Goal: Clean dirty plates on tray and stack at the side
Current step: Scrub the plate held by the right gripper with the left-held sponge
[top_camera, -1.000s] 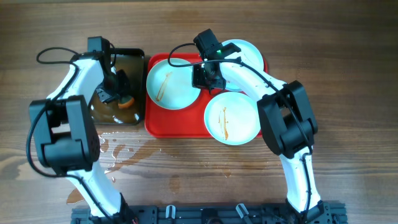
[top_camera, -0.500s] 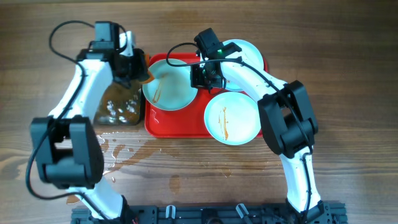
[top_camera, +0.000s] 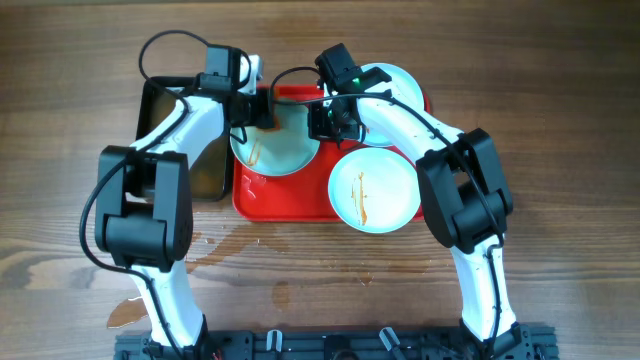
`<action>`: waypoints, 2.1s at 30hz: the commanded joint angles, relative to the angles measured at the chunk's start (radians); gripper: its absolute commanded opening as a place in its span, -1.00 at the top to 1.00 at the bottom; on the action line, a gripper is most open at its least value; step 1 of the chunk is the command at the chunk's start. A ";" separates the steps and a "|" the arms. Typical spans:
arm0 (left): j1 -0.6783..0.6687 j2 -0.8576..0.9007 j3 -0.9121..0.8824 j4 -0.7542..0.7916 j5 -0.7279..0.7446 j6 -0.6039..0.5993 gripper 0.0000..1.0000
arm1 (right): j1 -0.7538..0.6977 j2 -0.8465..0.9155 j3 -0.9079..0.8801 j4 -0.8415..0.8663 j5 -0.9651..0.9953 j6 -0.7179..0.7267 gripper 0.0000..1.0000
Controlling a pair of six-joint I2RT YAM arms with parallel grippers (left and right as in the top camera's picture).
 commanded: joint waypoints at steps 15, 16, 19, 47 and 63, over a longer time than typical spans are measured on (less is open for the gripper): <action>-0.043 0.015 -0.006 -0.281 0.145 -0.021 0.92 | -0.104 0.018 -0.004 0.009 -0.062 -0.014 0.92; -0.055 0.021 -0.006 -0.240 0.121 -0.074 0.92 | -0.098 0.018 -0.004 0.009 -0.062 -0.014 0.91; -0.083 0.043 -0.006 -0.158 -0.019 -0.206 0.92 | -0.088 0.018 -0.004 0.008 -0.062 -0.013 0.91; -0.052 0.063 -0.006 -0.084 0.157 -0.190 0.92 | -0.058 0.018 -0.004 0.002 -0.050 -0.014 0.91; -0.072 0.064 -0.006 -0.421 -0.144 -0.525 0.92 | -0.058 0.018 -0.004 0.000 -0.050 -0.019 0.91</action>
